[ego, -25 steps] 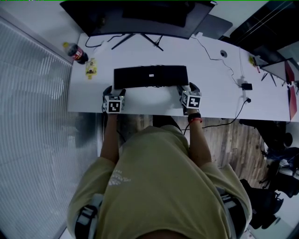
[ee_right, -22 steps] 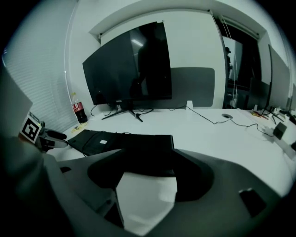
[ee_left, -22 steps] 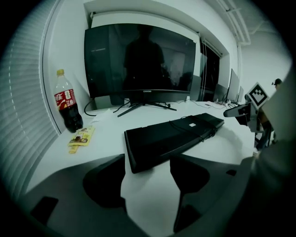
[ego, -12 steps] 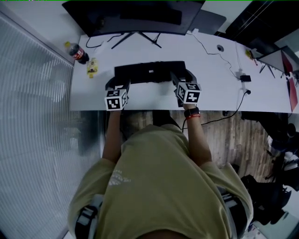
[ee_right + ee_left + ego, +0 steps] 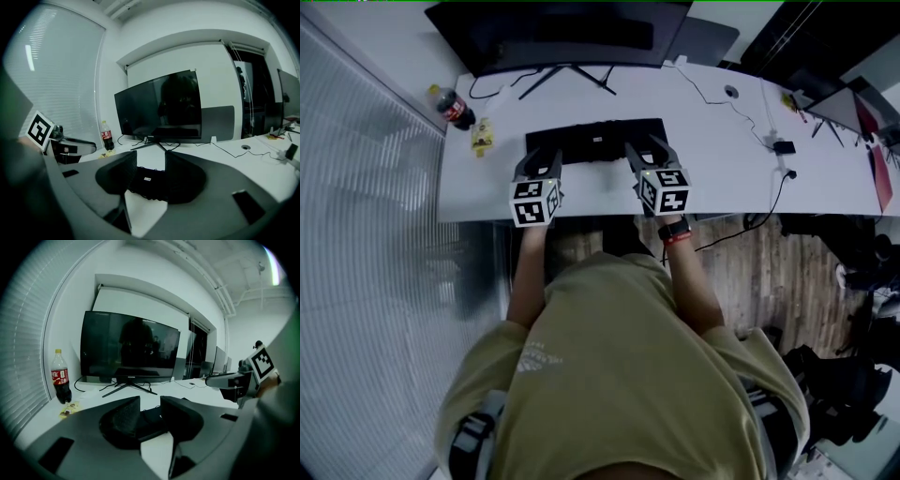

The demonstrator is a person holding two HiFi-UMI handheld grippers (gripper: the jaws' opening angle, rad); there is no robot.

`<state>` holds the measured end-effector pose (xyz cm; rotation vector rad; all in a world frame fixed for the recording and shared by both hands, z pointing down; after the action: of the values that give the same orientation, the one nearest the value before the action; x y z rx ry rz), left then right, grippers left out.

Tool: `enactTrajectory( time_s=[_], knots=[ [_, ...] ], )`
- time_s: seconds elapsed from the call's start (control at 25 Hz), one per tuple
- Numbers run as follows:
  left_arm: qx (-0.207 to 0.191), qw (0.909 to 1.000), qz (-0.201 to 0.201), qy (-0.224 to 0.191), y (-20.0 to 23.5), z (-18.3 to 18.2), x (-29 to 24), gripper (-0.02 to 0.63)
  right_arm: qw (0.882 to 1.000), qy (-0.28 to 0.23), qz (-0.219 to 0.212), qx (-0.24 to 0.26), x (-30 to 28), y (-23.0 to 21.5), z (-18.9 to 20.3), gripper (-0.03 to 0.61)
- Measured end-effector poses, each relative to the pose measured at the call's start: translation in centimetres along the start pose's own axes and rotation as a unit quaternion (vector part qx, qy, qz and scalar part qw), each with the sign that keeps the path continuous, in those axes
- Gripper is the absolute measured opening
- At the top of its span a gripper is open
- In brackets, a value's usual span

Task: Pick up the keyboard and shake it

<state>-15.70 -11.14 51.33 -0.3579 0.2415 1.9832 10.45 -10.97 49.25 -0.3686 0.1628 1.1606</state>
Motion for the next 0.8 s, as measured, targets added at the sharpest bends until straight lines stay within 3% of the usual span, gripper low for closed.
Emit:
enactTrajectory(
  time_s=[0.2,0.48,0.8],
  knots=[
    [0.002,0.9999,-0.004,-0.015,-1.0,-0.3,1.8,0.109,1.000,-0.016,-0.009,0.019,1.5,1.9,-0.4,0.147],
    [-0.042,0.9991,0.007,-0.002,-2.8,0.3,2.9,0.089,0.999,-0.023,-0.019,0.024,2.5,3.3,-0.2,0.063],
    [-0.063,0.9975,0.033,0.001,-4.8,0.5,2.5,0.032,0.999,-0.013,-0.023,0.028,2.7,3.4,0.6,0.023]
  ],
)
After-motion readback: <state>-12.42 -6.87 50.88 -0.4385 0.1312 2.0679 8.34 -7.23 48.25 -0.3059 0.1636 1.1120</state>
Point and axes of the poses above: the fingertips, and each gripper's own axes: x backward along the fingers, y to its left, z out of its underside, the point moved 8 cm from there along x, backward along the fingers, and after that the axes turned 6 degrees about -x, right-handed, at the moved point
